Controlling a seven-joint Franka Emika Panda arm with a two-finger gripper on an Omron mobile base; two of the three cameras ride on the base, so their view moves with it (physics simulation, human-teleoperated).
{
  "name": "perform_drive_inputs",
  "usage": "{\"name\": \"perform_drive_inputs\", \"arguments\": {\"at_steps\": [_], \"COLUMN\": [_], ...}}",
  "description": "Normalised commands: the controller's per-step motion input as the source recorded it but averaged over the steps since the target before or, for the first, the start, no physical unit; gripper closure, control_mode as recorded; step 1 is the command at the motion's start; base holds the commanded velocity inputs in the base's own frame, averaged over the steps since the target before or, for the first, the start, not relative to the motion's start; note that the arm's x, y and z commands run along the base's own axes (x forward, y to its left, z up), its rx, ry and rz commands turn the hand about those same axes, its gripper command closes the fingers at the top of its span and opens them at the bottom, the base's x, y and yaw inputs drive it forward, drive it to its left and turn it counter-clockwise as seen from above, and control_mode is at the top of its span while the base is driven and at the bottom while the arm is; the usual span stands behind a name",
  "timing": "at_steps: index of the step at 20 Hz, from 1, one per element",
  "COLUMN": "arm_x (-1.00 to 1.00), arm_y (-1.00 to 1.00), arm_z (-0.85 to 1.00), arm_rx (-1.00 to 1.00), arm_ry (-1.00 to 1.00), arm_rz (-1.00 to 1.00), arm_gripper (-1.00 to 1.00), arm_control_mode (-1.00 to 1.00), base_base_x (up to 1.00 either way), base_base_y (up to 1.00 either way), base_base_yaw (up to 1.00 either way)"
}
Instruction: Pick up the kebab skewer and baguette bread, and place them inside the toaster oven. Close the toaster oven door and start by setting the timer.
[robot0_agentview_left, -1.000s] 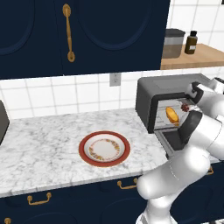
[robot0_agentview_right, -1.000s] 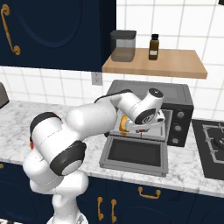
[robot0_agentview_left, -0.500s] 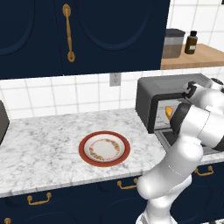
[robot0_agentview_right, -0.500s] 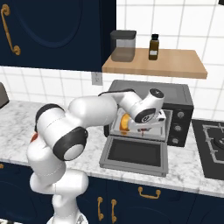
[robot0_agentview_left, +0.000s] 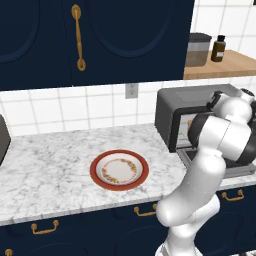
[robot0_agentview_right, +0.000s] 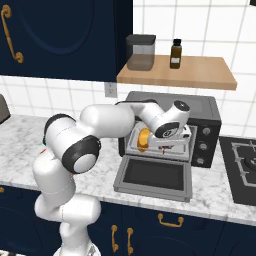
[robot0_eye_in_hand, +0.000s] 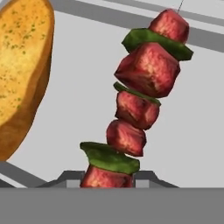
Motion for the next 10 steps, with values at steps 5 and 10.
{"name": "perform_drive_inputs", "arguments": {"at_steps": [5, 10], "arm_x": [0.0, -0.02], "arm_y": [0.0, 0.0], "arm_z": [0.0, 0.1], "arm_rx": [0.0, 0.0], "arm_ry": [-0.03, -0.07], "arm_rz": [-0.01, 0.0], "arm_gripper": [-1.0, -1.0], "arm_control_mode": [-1.0, -1.0], "base_base_x": [0.0, 0.0], "base_base_y": [0.0, 0.0], "base_base_yaw": [0.0, 0.0]}}
